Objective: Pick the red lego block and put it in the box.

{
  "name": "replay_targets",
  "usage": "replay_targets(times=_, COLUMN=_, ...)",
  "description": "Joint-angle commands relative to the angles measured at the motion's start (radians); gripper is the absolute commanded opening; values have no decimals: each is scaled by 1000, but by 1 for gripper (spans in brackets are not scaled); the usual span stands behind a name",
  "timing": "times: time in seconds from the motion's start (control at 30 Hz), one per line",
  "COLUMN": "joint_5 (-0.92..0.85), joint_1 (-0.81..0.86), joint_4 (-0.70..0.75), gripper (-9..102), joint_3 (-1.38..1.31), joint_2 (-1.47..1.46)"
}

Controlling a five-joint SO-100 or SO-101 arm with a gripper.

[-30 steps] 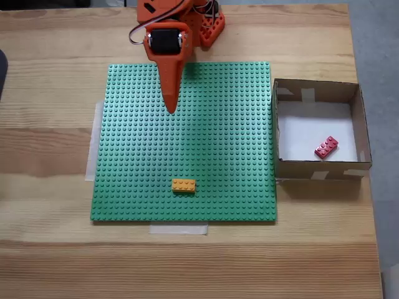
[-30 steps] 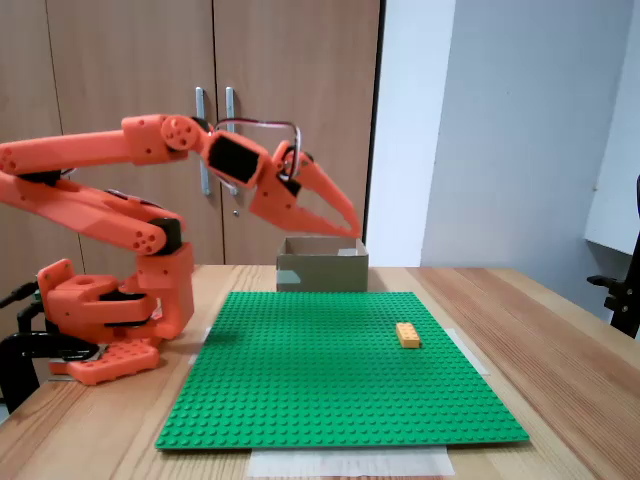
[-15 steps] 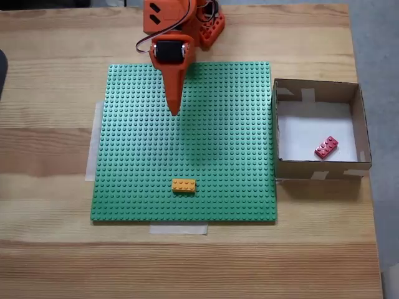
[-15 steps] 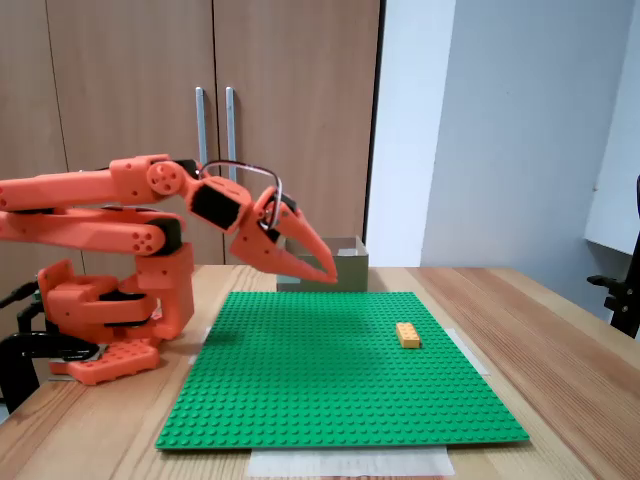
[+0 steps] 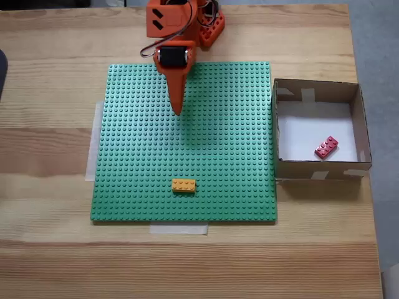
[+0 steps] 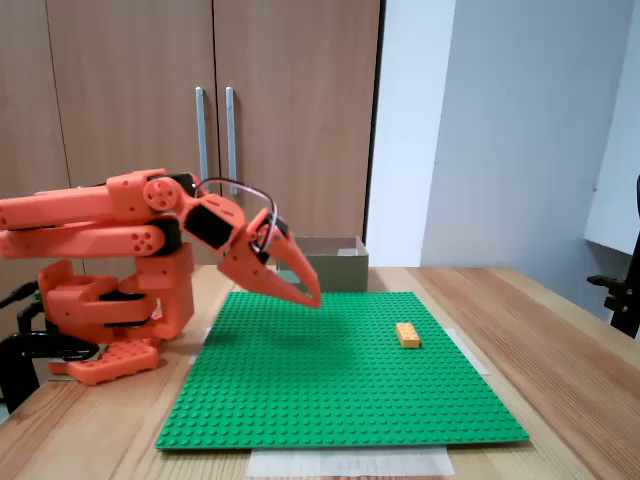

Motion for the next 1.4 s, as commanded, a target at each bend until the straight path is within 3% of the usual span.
replay_targets(times=0.0, joint_5=-2, joint_1=-5, joint_4=38, gripper=-1, joint_3=-3, joint_2=29)
replay_targets(times=1.37, joint_5=-43, joint_1=-15, joint_4=49, gripper=-1, joint_3=92, joint_2=38)
